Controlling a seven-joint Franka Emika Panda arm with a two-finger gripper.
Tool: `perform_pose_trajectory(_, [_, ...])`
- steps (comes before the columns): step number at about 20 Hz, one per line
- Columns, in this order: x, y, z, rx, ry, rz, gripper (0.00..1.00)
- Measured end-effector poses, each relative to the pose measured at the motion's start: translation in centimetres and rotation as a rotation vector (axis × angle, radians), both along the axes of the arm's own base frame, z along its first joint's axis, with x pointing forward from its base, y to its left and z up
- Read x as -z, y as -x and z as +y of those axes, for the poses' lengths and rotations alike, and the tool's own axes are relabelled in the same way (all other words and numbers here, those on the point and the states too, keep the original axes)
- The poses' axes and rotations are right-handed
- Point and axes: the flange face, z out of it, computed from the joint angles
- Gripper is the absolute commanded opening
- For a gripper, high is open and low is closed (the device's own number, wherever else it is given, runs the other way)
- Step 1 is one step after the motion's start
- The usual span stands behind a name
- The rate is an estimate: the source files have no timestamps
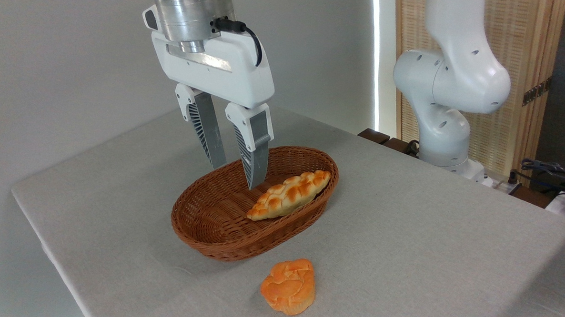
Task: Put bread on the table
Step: 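Lower the open gripper toward the braided bread roll in the basket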
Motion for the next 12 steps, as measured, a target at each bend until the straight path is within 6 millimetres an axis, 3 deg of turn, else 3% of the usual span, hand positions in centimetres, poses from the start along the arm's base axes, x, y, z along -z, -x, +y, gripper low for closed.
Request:
perform_pose_trajectory(6, [1.3,0.2,-3.3,0.069,-0.001,0.05,1.0])
perform_pose_trajectory(12, [2.1,0.2,-3.9,0.08,-0.001,0.067,1.0])
